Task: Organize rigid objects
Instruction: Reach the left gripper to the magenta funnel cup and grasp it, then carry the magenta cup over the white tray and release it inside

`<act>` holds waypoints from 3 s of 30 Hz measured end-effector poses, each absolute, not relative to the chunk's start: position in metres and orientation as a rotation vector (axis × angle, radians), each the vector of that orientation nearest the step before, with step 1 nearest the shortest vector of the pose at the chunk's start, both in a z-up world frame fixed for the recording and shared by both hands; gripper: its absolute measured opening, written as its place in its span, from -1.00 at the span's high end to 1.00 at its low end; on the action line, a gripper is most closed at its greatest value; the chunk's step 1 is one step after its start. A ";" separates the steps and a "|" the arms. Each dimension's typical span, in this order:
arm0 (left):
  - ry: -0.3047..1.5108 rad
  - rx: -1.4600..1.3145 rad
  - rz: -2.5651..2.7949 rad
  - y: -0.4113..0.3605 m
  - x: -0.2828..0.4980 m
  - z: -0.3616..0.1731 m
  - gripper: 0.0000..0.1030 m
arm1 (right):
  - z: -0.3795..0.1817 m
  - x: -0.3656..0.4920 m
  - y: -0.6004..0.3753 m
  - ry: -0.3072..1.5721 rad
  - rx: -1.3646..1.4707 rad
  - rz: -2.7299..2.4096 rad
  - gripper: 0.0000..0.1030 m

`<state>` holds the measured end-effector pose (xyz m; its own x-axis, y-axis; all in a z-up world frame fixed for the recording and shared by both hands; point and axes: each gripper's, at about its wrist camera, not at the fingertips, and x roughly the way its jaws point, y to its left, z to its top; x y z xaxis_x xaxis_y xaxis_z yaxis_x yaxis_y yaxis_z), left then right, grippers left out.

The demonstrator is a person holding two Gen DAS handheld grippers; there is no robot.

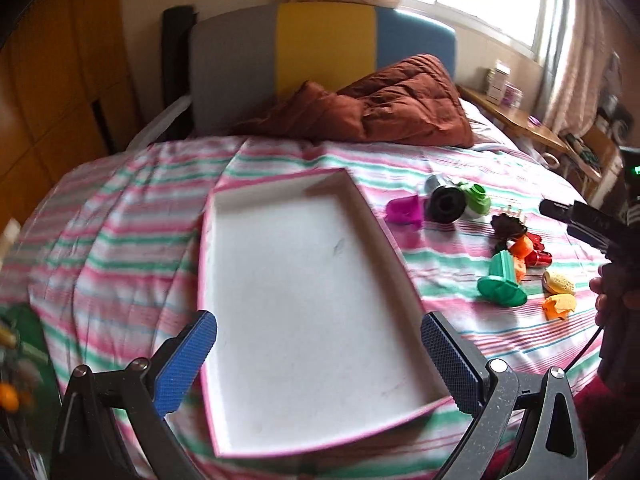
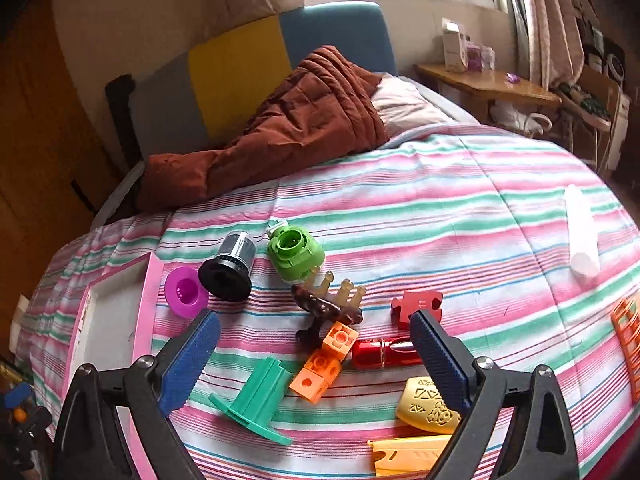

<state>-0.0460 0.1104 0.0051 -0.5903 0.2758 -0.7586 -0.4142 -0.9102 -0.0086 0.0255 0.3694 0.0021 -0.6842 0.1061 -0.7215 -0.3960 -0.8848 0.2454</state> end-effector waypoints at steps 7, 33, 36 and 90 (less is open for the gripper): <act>0.458 -1.072 2.338 0.181 -0.087 0.003 -0.99 | 0.008 0.031 0.375 0.634 -1.027 2.612 -0.89; 0.558 -1.218 2.073 0.284 -0.179 -0.072 0.04 | 0.009 0.028 0.378 0.673 -1.024 2.646 -0.89; 0.493 -1.193 2.093 0.272 -0.163 -0.061 0.15 | 0.007 0.028 0.380 0.723 -1.036 2.648 -0.89; 0.037 -1.302 2.459 0.072 -0.186 -0.046 0.14 | -0.075 -0.013 0.325 0.693 -1.727 2.530 -0.16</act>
<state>-0.1864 0.0716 -0.0458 -0.5126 0.2985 -0.8051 -0.3224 -0.9359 -0.1418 -0.0132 0.3247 -0.0751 -0.3951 -0.2419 -0.8862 -0.2433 -0.9027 0.3549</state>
